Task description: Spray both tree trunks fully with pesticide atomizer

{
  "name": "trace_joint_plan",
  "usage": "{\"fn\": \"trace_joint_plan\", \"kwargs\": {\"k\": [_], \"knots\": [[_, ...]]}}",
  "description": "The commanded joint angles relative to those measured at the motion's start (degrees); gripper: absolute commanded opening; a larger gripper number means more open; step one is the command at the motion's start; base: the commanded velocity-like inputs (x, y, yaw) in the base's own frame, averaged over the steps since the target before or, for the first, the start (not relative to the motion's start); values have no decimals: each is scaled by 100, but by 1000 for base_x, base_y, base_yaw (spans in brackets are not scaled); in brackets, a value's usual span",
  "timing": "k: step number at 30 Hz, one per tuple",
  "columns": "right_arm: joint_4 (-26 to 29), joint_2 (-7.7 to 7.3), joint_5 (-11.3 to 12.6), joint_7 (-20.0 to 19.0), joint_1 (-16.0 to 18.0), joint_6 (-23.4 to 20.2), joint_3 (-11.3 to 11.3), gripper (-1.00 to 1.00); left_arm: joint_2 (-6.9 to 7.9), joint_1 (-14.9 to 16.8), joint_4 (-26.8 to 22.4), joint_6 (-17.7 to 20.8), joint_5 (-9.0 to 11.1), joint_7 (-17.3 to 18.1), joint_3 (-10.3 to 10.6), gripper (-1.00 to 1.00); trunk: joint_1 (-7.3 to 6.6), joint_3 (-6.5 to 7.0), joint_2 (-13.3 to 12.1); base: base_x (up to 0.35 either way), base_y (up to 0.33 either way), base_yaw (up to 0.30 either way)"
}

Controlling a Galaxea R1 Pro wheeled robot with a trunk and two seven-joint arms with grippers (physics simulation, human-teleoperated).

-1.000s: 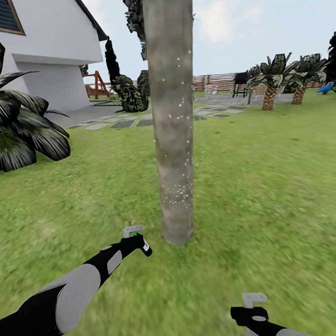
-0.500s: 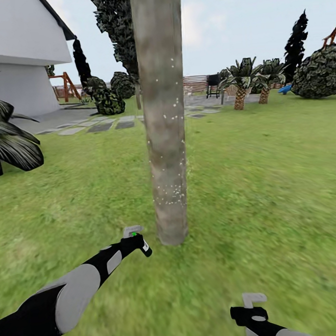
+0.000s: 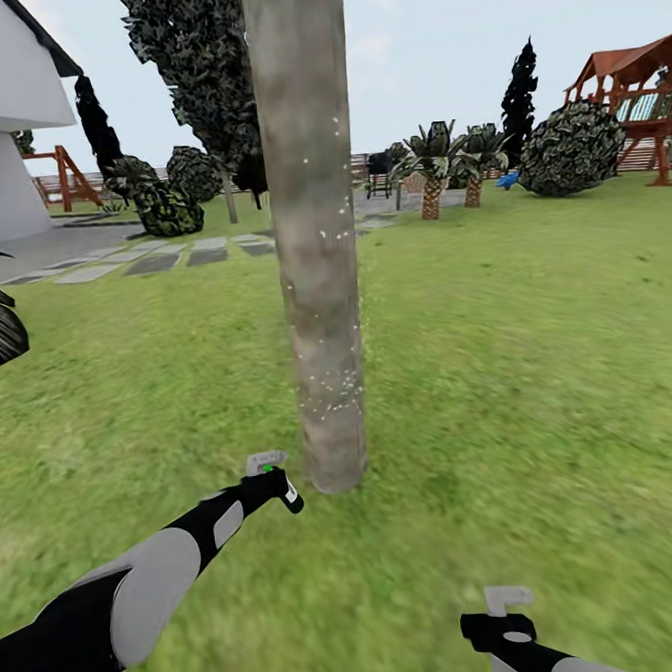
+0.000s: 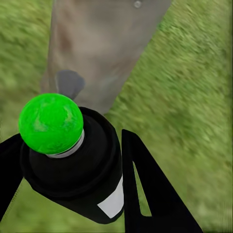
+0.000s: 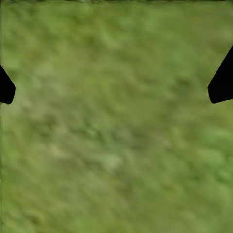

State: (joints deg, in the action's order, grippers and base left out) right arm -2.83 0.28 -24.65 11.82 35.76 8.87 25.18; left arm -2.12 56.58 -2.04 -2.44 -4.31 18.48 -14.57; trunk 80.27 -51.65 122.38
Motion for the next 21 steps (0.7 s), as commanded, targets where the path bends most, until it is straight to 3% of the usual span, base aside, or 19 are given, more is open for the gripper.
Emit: {"fn": "trace_joint_plan", "kwargs": {"k": [1, 21], "knots": [[-25, -2, -57, 40, 10, 34, 48, 100, 1, 2, 2, -19, -44, 16, -46, -100, -1, -5, 2, 0, 350, -237], [-25, -2, -57, 40, 10, 28, 48, 100, 1, 2, 1, -19, -44, 15, -46, -100, -1, -5, 2, -1, 350, -278]]}}
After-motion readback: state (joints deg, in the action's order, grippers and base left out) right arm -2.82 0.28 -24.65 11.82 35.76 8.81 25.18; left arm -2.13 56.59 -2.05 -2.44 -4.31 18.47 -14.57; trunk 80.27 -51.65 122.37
